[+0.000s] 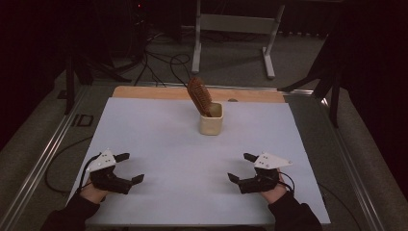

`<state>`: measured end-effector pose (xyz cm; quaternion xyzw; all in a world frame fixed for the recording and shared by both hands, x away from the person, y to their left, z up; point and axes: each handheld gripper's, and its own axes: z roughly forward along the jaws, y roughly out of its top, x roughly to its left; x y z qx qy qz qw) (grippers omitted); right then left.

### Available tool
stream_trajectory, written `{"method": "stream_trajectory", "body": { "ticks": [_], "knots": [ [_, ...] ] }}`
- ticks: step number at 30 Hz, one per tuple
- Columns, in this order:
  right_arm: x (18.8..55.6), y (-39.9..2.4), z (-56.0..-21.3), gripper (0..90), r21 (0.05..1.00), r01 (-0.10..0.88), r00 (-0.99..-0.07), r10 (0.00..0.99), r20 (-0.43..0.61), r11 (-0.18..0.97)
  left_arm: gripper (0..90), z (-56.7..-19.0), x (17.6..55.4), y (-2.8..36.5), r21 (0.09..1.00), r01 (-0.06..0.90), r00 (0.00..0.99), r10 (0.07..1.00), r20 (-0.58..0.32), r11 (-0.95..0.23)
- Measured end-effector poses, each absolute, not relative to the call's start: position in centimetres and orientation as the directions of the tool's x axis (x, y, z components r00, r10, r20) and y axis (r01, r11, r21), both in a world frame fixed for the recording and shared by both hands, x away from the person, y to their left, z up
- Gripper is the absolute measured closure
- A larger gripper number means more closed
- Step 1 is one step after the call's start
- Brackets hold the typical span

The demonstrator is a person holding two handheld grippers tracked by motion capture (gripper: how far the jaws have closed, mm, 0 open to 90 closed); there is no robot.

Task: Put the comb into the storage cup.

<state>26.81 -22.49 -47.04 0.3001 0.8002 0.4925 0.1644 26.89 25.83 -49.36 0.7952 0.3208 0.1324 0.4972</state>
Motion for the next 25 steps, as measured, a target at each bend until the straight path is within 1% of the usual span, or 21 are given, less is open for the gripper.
{"method": "stream_trajectory", "body": {
  "ticks": [11,25],
  "knots": [
    [26.7,-22.8,-47.9,7.9,0.879,0.326,-0.769,0.639,0.032,0.348,0.0,-49.6,25.7,26.8,0.875,0.359,0.748,0.661,-0.06,-0.326],
    [26.9,-23.1,-48.4,7.9,0.885,0.323,-0.769,0.638,0.04,0.334,0.0,-49.5,25.5,27.1,0.882,0.358,0.741,0.668,-0.07,-0.305]
  ]
}}
